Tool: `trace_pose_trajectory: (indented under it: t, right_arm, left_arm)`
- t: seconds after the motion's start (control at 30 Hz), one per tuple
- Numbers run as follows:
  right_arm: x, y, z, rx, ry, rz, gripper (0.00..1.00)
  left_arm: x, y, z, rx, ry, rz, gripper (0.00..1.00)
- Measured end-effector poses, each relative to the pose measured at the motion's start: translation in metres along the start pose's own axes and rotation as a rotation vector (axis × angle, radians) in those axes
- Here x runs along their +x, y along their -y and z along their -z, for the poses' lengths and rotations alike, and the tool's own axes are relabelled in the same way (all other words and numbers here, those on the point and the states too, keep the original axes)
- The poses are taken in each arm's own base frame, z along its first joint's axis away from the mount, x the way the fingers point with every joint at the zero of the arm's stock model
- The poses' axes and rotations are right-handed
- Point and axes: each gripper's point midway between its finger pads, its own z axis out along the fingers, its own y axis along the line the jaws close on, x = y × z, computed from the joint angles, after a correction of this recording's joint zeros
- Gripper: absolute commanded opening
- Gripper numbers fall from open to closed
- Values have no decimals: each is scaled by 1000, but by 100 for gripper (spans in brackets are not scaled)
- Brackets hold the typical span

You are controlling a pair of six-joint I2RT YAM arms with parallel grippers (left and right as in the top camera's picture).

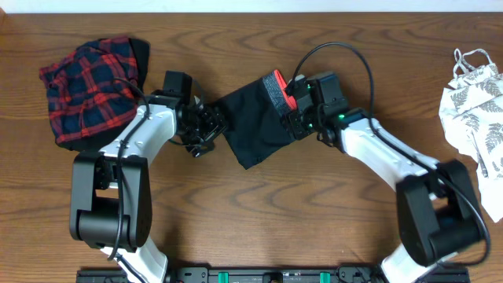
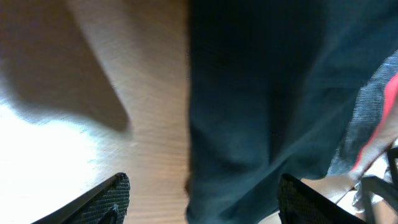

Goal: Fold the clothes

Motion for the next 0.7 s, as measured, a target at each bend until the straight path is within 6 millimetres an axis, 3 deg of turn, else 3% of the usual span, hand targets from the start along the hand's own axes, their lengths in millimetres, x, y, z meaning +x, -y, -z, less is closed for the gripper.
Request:
trace_pose_trajectory:
  t: [0.2, 0.33, 0.5, 0.7]
  right_arm:
    - [16, -1, -21, -25, -47, -4, 57]
    - [16, -1, -21, -28, -45, -3, 56]
    - [16, -1, -22, -28, -45, -3, 55]
    - [16, -1, -22, -28, -47, -3, 52]
  left_arm:
    - [5, 15, -8, 23, 5, -58, 77]
    - [10, 18, -17, 23, -4, -80, 77]
    - [18, 1, -30, -10, -47, -50, 77]
    - [16, 19, -39, 66, -50, -86, 77]
